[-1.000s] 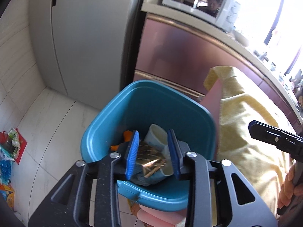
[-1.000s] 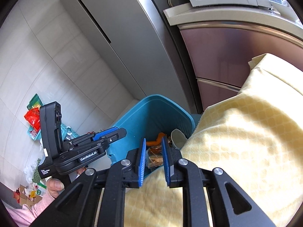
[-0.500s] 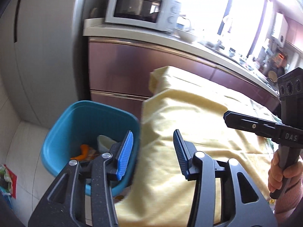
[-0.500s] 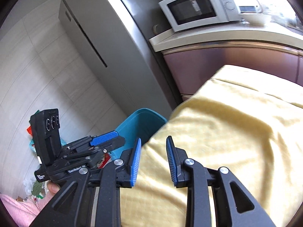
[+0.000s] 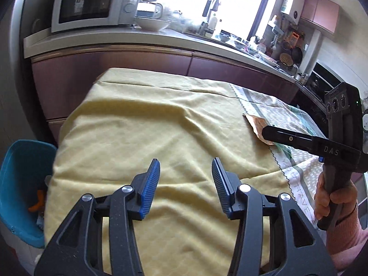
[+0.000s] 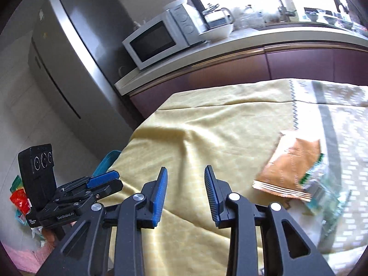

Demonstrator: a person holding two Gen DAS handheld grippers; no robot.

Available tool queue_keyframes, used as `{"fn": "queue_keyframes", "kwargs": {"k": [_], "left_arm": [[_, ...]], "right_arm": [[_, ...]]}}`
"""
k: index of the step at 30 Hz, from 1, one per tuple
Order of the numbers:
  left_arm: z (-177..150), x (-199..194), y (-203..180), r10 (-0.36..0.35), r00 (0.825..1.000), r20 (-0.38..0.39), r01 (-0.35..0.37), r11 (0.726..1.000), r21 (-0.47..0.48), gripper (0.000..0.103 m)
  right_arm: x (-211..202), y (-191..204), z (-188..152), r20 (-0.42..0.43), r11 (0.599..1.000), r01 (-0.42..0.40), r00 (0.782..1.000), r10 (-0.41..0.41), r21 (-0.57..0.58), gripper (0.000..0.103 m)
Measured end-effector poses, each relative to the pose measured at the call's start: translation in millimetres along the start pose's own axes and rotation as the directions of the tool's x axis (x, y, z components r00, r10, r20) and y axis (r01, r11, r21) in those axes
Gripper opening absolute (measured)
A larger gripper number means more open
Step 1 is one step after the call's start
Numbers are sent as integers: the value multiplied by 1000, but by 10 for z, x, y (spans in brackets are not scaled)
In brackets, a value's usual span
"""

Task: Collect trash
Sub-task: 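Move left gripper to brown wrapper while right gripper approaches clear candy wrapper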

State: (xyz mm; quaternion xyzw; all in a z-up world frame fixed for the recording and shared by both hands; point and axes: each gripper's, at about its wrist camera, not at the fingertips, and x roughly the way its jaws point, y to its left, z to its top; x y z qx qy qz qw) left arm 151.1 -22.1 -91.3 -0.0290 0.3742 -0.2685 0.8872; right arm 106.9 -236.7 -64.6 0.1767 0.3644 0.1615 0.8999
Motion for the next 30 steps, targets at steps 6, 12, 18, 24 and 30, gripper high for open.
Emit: {"fn": "queue_keyframes", "kwargs": {"k": [6, 12, 18, 24, 30], "left_arm": [[111, 410, -503, -81, 995, -59, 84, 994, 65, 48], [266, 784, -922, -128, 986, -109, 139, 986, 95, 49], [357, 1120, -1202, -149, 974, -173, 170, 979, 112, 49], [404, 1429, -1274, -154, 959, -240, 176, 982, 72, 49], [482, 1616, -1336, -188, 944, -270, 207, 977, 42, 49]], "right_arm": [[-346, -648, 15, 61, 990, 116, 991, -121, 78, 38], [-506, -1037, 6, 82, 974, 181, 978, -193, 139, 41], [-522, -1253, -22, 64, 966, 200, 975, -213, 161, 47], [-493, -1400, -47, 39, 966, 188, 979, -198, 180, 53], [-450, -1442, -54, 25, 967, 176, 983, -183, 186, 54]]}}
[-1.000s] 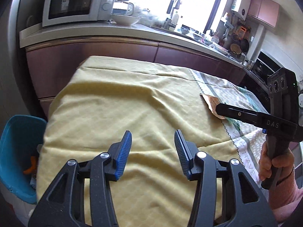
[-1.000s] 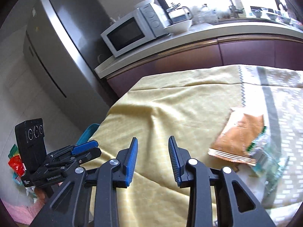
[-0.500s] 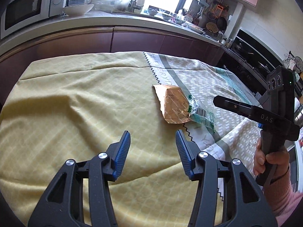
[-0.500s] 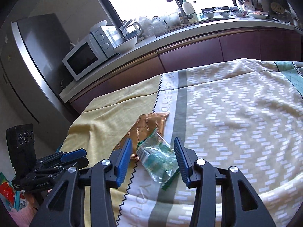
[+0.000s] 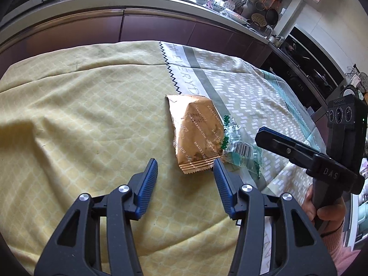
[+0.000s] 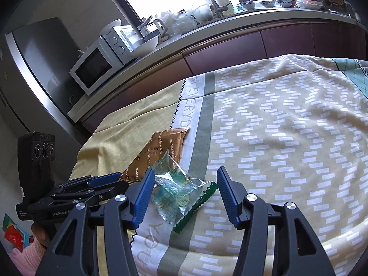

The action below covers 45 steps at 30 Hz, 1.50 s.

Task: Collect trash
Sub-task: 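Move left gripper to brown wrapper while right gripper approaches clear candy wrapper, then close left gripper on brown wrapper while right gripper closes on clear candy wrapper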

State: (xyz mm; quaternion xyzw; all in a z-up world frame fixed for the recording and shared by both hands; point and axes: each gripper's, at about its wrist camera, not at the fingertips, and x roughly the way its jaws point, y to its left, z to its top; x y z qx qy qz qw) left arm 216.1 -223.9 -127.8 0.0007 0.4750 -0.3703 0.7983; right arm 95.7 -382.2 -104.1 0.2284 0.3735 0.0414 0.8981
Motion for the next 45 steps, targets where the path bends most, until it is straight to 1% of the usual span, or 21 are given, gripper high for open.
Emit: {"fn": "queue_keyframes", "kwargs": {"k": [2, 5, 7, 8, 9, 10, 11, 12, 15, 19, 22, 25, 33, 38, 41, 45], "left_arm": [[40, 54, -34, -7, 1000, -10, 7, 1000, 2, 48], [72, 124, -78, -5, 1000, -18, 5, 1000, 5, 42], [76, 145, -106, -2, 1000, -17, 2, 1000, 7, 36], [79, 159, -109, 1, 1000, -20, -1, 1000, 3, 30], [78, 168, -114, 6, 1000, -19, -5, 1000, 3, 25], [78, 175, -116, 8, 1000, -17, -8, 1000, 4, 23], [77, 186, -119, 10, 1000, -19, -10, 1000, 5, 17], [74, 187, -125, 15, 1000, -19, -15, 1000, 7, 14], [68, 180, -147, 34, 999, -7, -34, 999, 16, 10], [44, 77, -153, 48, 999, 21, -49, 998, 38, 8], [18, -26, -127, 74, 996, 47, -77, 996, 49, 8], [-14, -148, -58, 98, 993, 72, -101, 994, 44, 8], [-137, -485, 162, 136, 983, 127, -139, 990, 18, 8], [-244, -631, 268, 155, 978, 142, -158, 988, 4, 8], [-306, -719, 325, 161, 975, 152, -163, 987, -3, 8], [-382, -816, 380, 166, 972, 166, -167, 986, -9, 8]], "right_arm": [[13, -9, 13, -2, 1000, -7, 1000, 7, 2, 55], [29, -13, 17, -6, 1000, -11, 1000, 11, 2, 56], [46, -2, 13, -12, 1000, -15, 1000, 15, 0, 56], [58, 4, 18, -15, 1000, -16, 1000, 16, -2, 56], [67, 8, 15, -17, 1000, -18, 1000, 18, -1, 56], [76, 8, 16, -19, 1000, -21, 1000, 21, -1, 56], [83, 16, 13, -20, 1000, -20, 1000, 20, -2, 56], [87, 19, 13, -21, 1000, -20, 1000, 20, -3, 56], [96, 32, 13, -22, 1000, -22, 1000, 22, -2, 56], [98, 37, -19, -28, 1000, -27, 999, 27, -6, 56], [90, 43, -48, -30, 1000, -28, 999, 28, -9, 56], [94, 73, -72, -37, 999, -29, 999, 29, -14, 56], [122, 145, -118, -56, 999, -17, 998, 15, -37, 56], [125, 202, -133, -56, 998, 23, 998, -27, -63, 51], [136, 242, -142, -59, 995, 47, 997, -52, -85, 47], [136, 249, -153, -59, 994, 60, 996, -65, -89, 42]]}}
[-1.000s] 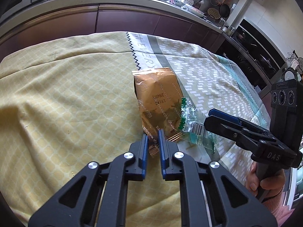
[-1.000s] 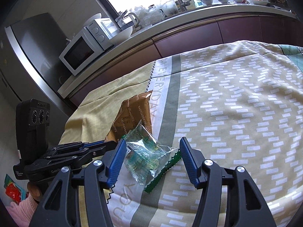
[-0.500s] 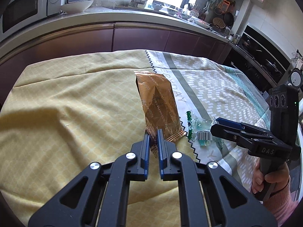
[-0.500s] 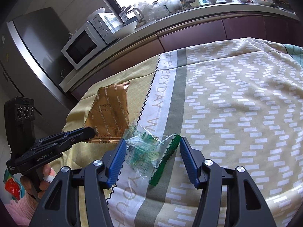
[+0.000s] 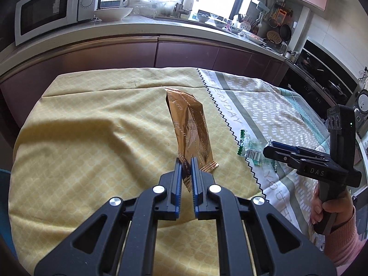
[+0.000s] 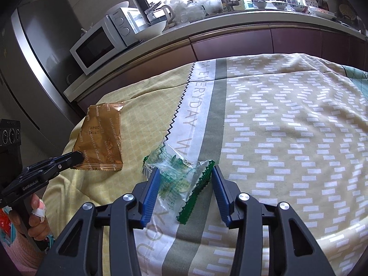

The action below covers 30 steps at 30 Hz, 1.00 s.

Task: Collect trash
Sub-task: 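Close left gripper on brown wrapper while right gripper closes on clear candy wrapper, then carry brown wrapper in left gripper while right gripper carries candy wrapper to teal bin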

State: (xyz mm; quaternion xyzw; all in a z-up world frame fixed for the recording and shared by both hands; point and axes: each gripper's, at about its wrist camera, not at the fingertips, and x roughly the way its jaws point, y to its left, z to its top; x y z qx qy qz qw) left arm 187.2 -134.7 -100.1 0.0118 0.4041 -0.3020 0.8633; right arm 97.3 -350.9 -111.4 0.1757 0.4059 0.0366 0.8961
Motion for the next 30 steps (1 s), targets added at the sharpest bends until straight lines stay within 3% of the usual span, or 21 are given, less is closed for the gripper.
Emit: {"fn": "queue_keyframes", "kwargs": {"k": [2, 4, 18, 30], "left_arm": [[-22, -37, 27, -1, 1000, 4, 1, 1000, -5, 8], [-48, -77, 44, 6, 1000, 11, -6, 1000, -3, 8], [-186, -430, 223, 49, 997, 57, -50, 999, 14, 7], [-281, -745, 340, 74, 993, 94, -76, 997, 22, 5]], "right_arm": [[-3, -2, -4, 1, 1000, 2, 1000, -2, 3, 40], [13, 11, 5, -4, 1000, 7, 1000, -7, 5, 30], [-161, 48, -34, 53, 997, -64, 997, 62, 37, 29], [-219, 337, 12, 77, 988, -152, 985, 152, 7, 29]]}}
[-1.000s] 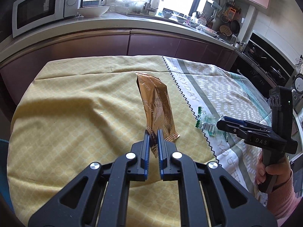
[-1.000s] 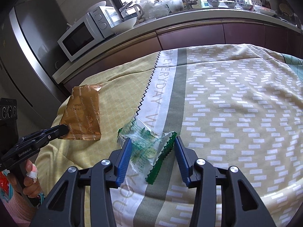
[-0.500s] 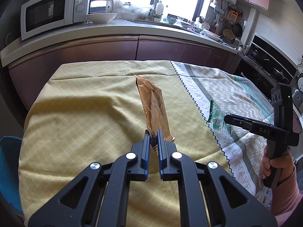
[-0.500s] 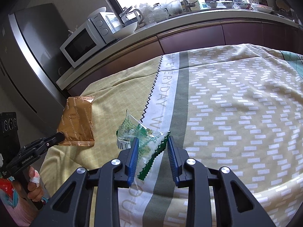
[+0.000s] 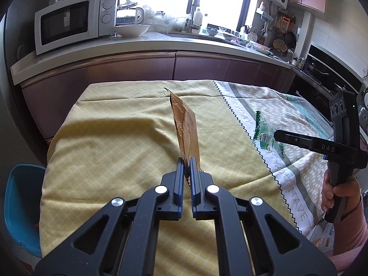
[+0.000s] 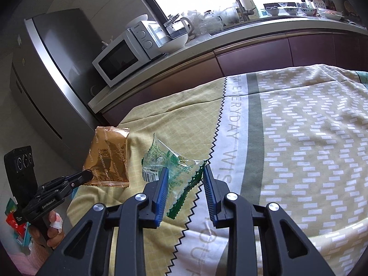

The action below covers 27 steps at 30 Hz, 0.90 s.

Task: Collect trash
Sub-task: 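Carry brown wrapper in left gripper while right gripper carries candy wrapper to teal bin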

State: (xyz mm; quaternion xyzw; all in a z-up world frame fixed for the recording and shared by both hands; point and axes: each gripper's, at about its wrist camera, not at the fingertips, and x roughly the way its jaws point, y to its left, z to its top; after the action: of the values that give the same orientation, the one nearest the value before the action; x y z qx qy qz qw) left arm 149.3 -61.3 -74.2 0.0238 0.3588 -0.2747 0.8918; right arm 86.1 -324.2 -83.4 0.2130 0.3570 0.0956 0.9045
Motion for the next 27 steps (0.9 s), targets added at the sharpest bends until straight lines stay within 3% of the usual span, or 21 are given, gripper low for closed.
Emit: {"fn": "queue_keyframes", "kwargs": {"k": [27], "left_arm": [[-120, -734, 370, 67, 994, 91, -68, 998, 4, 2]], "right_arm": [[213, 543, -4, -26, 990, -137, 990, 136, -38, 29]]}}
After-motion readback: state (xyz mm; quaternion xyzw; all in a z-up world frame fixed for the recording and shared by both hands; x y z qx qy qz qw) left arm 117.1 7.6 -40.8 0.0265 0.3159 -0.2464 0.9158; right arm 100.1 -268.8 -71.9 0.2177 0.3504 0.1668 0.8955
